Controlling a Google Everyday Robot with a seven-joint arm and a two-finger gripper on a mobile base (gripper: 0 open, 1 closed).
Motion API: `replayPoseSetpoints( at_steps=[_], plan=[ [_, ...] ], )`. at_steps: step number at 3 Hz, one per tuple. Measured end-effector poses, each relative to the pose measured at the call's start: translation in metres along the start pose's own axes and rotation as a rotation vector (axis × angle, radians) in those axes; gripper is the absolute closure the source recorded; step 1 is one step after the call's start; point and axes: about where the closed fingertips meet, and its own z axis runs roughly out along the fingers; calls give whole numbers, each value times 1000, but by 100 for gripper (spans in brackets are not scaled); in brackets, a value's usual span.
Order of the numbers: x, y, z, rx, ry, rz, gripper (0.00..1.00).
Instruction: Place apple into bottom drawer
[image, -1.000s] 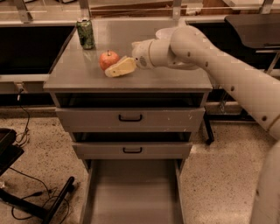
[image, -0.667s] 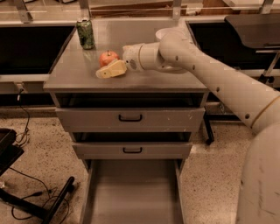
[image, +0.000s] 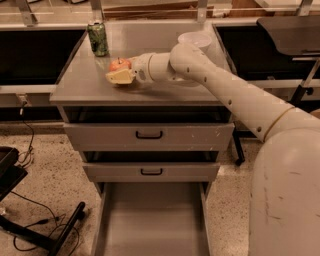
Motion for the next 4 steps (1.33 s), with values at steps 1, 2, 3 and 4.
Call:
replayPoseSetpoints(
  at_steps=[1, 2, 3, 4],
  plan=[
    [0, 0, 1, -1, -1, 0, 66],
    [0, 0, 1, -1, -1, 0, 89],
    [-17, 10, -19, 20, 2, -48, 100],
    [-33, 39, -65, 61, 1, -108, 100]
  ],
)
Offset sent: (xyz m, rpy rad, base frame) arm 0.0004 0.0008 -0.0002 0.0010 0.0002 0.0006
